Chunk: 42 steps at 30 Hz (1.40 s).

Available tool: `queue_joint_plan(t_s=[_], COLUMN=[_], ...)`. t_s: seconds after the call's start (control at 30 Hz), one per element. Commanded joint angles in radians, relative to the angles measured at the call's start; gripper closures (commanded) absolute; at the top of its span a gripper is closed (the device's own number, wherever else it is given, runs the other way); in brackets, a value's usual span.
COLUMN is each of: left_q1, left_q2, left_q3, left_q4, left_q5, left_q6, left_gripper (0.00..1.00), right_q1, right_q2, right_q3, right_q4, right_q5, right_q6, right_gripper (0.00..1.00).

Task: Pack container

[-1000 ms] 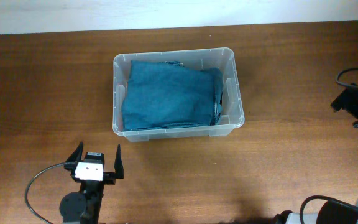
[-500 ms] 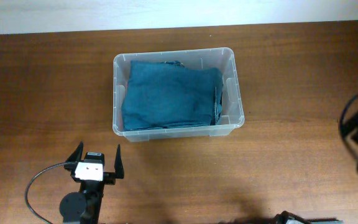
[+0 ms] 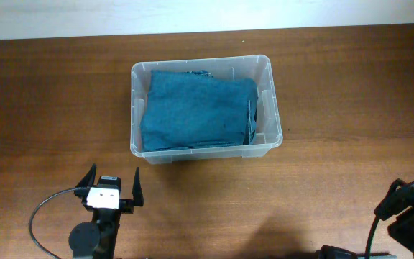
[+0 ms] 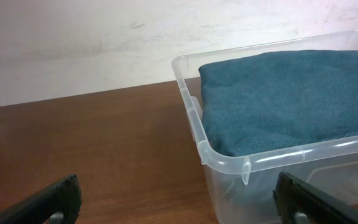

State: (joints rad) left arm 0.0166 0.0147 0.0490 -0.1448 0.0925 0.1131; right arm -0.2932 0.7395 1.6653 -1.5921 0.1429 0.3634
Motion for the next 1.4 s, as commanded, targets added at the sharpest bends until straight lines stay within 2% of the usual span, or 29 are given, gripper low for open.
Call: queue_joint_plan(t_s=[0.0,0.27,0.43,0.57,0.77,1.17,1.37], left_q1=[0.005,0.005,0.005,0.005,0.005,0.005,0.005], left_q2=[-0.01,-0.01,-0.01,-0.01,-0.01,-0.01,-0.01], left_q3=[-0.009,-0.009,-0.009,-0.009,-0.009,-0.009,-0.009], left_q4=[0.003,0.003,0.003,0.003,0.003,0.003,0.003], left_q5=[-0.01,-0.011,-0.01,-0.011,-0.01,-0.01,-0.01], left_q6=[0.02,0.02,0.02,0.02,0.02,0.02,0.02], left_gripper=[0.01,0.01,0.01,0.01,0.01,0.01,0.0], right_q1=[0.05,0.133,0.154,0.159,0.158,0.198,0.228], right_q2=[-0.077,-0.349,-0.5,-0.589,-0.658,-0.736,-0.736], right_q3=[-0.125,-0.737,-1.096,-1.315,-1.471,-1.601,-1.66], right_q4=[0.114,0.703,1.033,1.218,1.301,1.452,1.537], right_q5=[-0.014,-0.238,-0.28,-0.32,-0.32,-0.316,-0.319], right_q6=[0.013,0.018,0.227,0.244,0.187,-0.223,-0.229], right_gripper=[0.02,0.02,0.02,0.02,0.02,0.02,0.01])
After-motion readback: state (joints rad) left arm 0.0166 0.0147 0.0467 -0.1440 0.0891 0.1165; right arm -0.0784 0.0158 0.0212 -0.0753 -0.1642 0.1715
